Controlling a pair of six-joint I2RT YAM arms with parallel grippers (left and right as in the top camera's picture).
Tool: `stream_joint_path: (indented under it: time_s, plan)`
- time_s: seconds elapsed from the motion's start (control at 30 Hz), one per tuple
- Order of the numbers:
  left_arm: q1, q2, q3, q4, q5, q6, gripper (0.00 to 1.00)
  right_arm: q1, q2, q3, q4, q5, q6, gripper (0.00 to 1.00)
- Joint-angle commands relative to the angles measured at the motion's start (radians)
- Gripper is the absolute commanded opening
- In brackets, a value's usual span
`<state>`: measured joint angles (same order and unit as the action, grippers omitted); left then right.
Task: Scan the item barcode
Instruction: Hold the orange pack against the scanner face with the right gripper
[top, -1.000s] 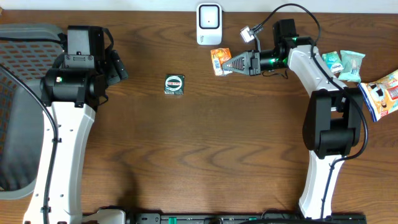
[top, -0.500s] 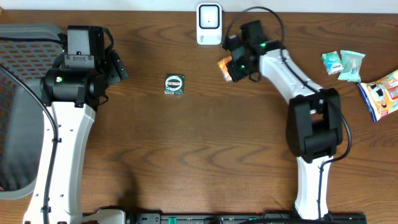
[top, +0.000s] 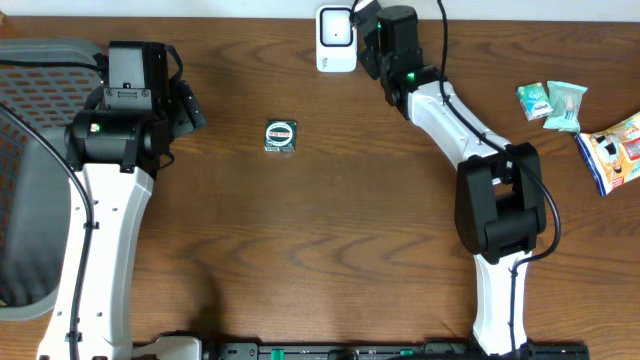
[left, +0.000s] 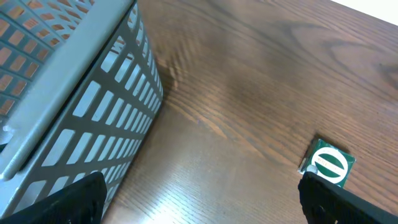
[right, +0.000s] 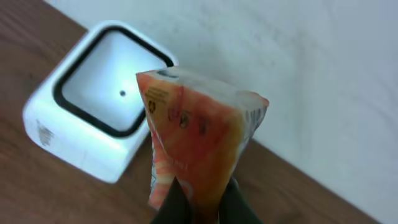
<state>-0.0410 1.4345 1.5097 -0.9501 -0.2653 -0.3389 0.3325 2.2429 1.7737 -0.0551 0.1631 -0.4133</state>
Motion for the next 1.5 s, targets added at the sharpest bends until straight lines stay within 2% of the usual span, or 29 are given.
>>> stream_joint_path:
  time_s: [0.0,0.2,0.6,0.67,0.73,0.9,1.17,1.47]
  plan:
    - [0.003,0.004,0.003,-0.004,-0.013,0.013,0.98,0.000,-0.015,0.026,0.045,-0.060,-0.022,0.01]
    - [0.003,0.004,0.003,-0.004,-0.013,0.013,0.98,-0.004,0.009,0.159,-0.016,-0.133,-0.016,0.01]
    - [0.003,0.004,0.003,-0.004,-0.013,0.013,0.98,-0.004,0.232,0.574,-0.329,-0.182,-0.017,0.01]
    - [0.003,0.004,0.003,-0.004,-0.013,0.013,0.98,-0.003,0.257,0.583,-0.327,-0.195,-0.087,0.01]
    - [0.003,0.004,0.003,-0.004,-0.013,0.013,0.98,0.003,0.280,0.582,-0.319,-0.199,-0.236,0.01]
    - [0.003,0.004,0.003,-0.004,-0.013,0.013,0.98,0.011,0.296,0.580,-0.320,-0.179,-0.388,0.01]
    - [0.003,0.004,0.003,-0.004,-0.013,0.013,0.98,0.016,0.303,0.579,-0.301,0.024,-0.584,0.01]
    - [0.003,0.004,0.003,-0.004,-0.013,0.013,0.98,0.040,0.322,0.579,-0.245,0.057,-0.597,0.01]
